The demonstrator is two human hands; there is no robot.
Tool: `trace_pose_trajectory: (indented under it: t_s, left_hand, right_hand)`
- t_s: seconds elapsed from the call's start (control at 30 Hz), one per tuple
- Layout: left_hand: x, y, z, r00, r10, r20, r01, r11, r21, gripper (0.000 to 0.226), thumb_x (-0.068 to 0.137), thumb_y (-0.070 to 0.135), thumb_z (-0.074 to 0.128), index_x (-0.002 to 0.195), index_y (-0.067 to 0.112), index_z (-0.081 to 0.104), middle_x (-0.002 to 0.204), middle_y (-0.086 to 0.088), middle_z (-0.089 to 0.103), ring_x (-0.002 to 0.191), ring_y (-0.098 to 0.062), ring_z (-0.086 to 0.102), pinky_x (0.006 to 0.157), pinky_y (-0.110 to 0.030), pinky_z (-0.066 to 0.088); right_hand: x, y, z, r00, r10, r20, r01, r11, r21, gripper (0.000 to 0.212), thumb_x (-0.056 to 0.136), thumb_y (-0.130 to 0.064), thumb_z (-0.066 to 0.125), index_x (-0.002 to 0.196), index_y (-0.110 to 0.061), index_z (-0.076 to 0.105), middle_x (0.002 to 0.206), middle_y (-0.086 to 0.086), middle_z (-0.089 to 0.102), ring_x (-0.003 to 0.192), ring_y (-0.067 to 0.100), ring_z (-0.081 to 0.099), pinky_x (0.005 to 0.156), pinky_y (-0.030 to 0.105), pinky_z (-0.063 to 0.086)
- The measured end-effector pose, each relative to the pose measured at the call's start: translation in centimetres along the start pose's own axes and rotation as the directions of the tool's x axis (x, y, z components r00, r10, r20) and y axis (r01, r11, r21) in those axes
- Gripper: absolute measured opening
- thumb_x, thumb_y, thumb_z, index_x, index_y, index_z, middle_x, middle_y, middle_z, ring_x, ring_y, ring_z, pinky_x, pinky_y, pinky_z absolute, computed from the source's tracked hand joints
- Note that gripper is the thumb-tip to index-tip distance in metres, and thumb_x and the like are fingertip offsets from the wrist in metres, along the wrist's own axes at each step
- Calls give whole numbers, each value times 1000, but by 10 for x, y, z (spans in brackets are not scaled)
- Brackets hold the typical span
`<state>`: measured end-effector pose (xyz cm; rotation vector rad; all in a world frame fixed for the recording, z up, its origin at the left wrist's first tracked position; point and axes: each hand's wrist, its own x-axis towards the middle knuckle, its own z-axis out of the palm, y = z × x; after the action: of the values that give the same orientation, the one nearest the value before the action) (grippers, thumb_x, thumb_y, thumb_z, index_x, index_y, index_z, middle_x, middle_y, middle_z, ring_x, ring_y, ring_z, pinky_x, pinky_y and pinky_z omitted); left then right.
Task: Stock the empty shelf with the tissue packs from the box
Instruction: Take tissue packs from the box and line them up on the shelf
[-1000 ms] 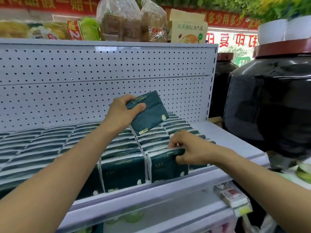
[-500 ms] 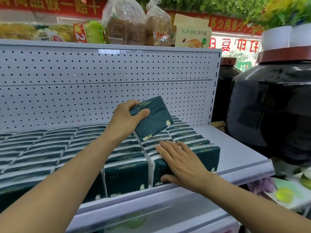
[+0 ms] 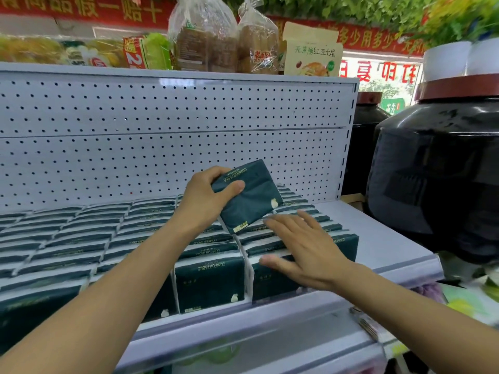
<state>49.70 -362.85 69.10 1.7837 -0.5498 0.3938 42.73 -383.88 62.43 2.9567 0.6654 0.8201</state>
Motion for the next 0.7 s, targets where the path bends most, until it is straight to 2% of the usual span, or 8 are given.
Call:
trace_pose_trajectory:
  t_s: [0.13,0.2,0.27,0.33,0.4,0.5,0.57,0.7]
  left_hand:
    - [-5,4,-2,1000,-2,7,2,1000,3,13,88,25,73,98,19,69,90,2,73,81,-12,69,70,-27,54]
    - [-9,8,-4,1000,8,8,-8,1000,5,13,88,26,72,97,18,68,90,2,73,80,-12,68,68,-27,53]
    - [-15,13,-8,1000,14,-3,-14,1000,-3,13,88,26,72,98,19,68,91,1,72,82,-12,69,69,-28,55]
    - [-20,19,-13,1000,21,-8,-21,1000,-10,14,87,24,73,100,19,69,93,1,73,87,-14,70,75,-32,58]
    - [-25,26,-20,999,33,-3,-33,999,-1,13,87,23,73,100,21,70,93,4,74,88,-13,71,80,-35,59]
    - [-35,37,-32,998,56,42,-57,998,27,14,87,22,74,100,23,72,90,6,75,86,-11,71,80,-33,59]
    - [-46,43,-43,990,49,134,-57,997,52,17,85,20,76,101,22,72,90,6,75,86,-11,72,80,-29,58]
    - [-70,37,-60,964,27,264,-76,981,177,27,77,22,83,100,27,71,94,5,74,88,-10,70,82,-29,57]
  right_hand:
    - [2,5,-8,996,10,-92,-10,1000,5,71,92,-71,22,136,-21,49,136,-4,52,124,17,47,112,41,28]
    - [2,1,-14,976,55,-213,-39,996,79,61,95,-65,29,128,-20,54,126,-4,58,114,18,52,101,32,32]
    - [5,-4,-25,934,208,-289,-136,958,251,51,95,-60,39,124,-20,52,120,-5,58,108,13,51,92,28,34]
    - [9,-9,-36,886,364,-289,-224,879,421,41,93,-54,49,120,-23,47,115,-8,55,104,10,50,90,33,41]
    - [13,-12,-45,868,429,-249,-233,795,561,37,92,-46,55,121,-28,41,116,-11,51,103,4,50,93,38,45]
    - [16,-21,-58,921,337,-194,-115,712,693,62,88,-43,64,138,-39,27,136,-16,38,121,-4,42,100,36,42]
    - [18,-32,-62,963,207,-174,-47,763,645,78,81,-48,71,143,-42,24,142,-18,33,130,-1,37,105,34,38]
    - [24,-55,-58,987,97,-127,-24,875,484,62,68,-60,74,121,-39,52,112,-22,61,103,3,57,96,40,45]
